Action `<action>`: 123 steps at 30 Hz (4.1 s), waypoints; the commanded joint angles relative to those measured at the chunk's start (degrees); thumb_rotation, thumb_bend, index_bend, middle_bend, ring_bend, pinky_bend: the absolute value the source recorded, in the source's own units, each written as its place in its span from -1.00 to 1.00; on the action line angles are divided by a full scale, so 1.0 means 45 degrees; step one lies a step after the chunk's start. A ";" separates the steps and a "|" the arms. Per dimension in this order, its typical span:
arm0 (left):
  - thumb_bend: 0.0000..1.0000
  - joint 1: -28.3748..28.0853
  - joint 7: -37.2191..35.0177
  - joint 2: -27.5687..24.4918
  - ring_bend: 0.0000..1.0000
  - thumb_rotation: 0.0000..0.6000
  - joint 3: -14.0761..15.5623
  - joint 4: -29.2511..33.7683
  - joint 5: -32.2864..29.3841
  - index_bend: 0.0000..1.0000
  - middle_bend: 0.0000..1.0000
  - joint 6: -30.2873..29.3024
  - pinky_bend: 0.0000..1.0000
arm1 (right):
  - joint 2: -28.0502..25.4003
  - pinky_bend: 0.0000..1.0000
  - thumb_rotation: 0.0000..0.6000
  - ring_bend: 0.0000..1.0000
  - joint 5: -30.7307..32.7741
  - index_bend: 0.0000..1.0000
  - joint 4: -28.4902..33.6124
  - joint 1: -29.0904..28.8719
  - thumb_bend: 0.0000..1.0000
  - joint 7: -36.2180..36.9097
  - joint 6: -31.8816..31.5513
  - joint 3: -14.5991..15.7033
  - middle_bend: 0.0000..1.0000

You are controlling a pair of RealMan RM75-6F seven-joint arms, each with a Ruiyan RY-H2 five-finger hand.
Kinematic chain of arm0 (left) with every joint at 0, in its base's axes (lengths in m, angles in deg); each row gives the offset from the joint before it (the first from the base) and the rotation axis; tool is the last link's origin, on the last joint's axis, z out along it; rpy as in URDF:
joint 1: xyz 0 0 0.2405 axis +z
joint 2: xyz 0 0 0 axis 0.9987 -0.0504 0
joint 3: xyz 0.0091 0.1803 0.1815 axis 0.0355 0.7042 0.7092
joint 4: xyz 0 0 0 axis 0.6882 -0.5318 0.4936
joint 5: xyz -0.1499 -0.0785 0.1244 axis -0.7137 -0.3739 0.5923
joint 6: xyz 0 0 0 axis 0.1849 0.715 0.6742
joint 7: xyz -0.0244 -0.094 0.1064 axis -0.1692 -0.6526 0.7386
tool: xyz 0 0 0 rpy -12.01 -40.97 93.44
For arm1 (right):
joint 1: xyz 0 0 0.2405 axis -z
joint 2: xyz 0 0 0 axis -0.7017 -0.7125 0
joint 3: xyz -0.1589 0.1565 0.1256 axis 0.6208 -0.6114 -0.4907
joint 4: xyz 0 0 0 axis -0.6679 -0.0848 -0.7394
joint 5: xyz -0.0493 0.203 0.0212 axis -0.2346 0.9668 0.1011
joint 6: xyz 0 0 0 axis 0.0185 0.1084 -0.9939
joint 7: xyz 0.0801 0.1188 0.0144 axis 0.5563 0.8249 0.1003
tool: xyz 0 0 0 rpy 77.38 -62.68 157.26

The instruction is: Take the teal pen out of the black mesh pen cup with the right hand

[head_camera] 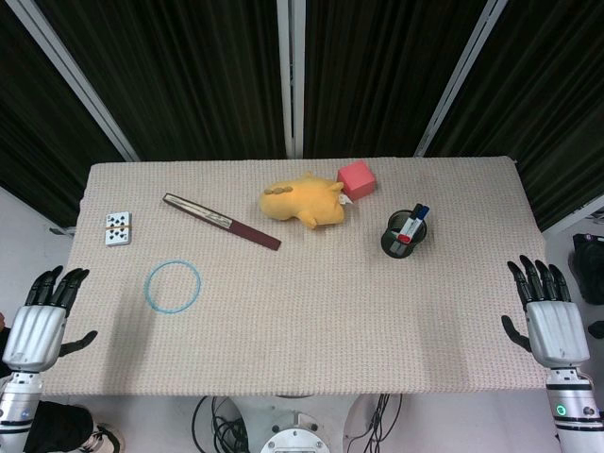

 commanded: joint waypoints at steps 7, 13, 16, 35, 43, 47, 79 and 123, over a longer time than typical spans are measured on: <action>-0.79 0.0127 -0.0057 0.0035 -1.00 1.00 0.0129 0.0030 0.0095 -0.80 -0.79 -0.0074 -0.83 | -0.0064 -1.00 1.00 -1.00 -0.0080 -1.00 -0.0144 0.0049 -0.52 0.0230 -0.0046 0.0076 -1.00; -0.79 0.0052 0.0070 -0.0036 -1.00 1.00 0.0078 0.0147 0.0166 -0.80 -0.79 -0.0040 -0.83 | -0.0103 -1.00 1.00 -1.00 -0.0406 -1.00 -0.0225 -0.0046 -0.52 0.0463 -0.0128 0.0061 -1.00; -0.79 0.0004 0.0105 -0.0082 -1.00 1.00 0.0025 0.0235 0.0173 -0.80 -0.79 -0.0023 -0.83 | -0.0121 -1.00 1.00 -1.00 -0.0347 -1.00 -0.0304 -0.0028 -0.52 0.0575 -0.0121 0.0060 -1.00; -0.79 -0.0356 0.0170 -0.0108 -1.00 1.00 -0.0081 0.0136 0.0040 -0.80 -0.79 0.0551 -0.83 | -0.1191 -0.96 1.00 -1.00 0.0704 -1.00 0.2353 -0.2662 -0.59 -0.3231 0.2676 -0.1361 -1.00; -0.79 -0.0397 0.0303 -0.0145 -1.00 1.00 -0.0098 0.0308 -0.0139 -0.80 -0.79 0.0694 -0.83 | -0.0109 -0.91 1.00 -0.88 0.3200 -1.00 0.2000 -0.4906 -0.59 -0.5934 0.4207 -0.2566 -0.82; -0.79 -0.0427 0.0354 -0.0138 -1.00 1.00 -0.0102 0.0334 -0.0172 -0.80 -0.79 0.0745 -0.83 | 0.0758 -0.89 1.00 -0.72 0.4257 -0.99 0.1239 -0.5790 -0.59 -0.6938 0.4692 -0.2650 -0.66; -0.79 -0.0482 0.0135 0.0083 -1.00 1.00 0.0030 -0.0120 -0.0563 -0.80 -0.83 0.1204 -0.81 | 0.4197 -0.36 1.00 -0.37 0.4488 -0.31 -0.3470 -0.7310 -0.43 -0.4710 0.4970 -0.1633 -0.27; -0.79 -0.0544 -0.0388 0.0198 -1.00 1.00 0.0102 -0.0499 -0.0691 -0.80 -0.83 0.1472 -0.81 | 0.4982 0.11 1.00 0.13 0.4077 0.44 -0.4429 -0.7340 -0.10 -0.4256 0.3830 -0.1901 0.14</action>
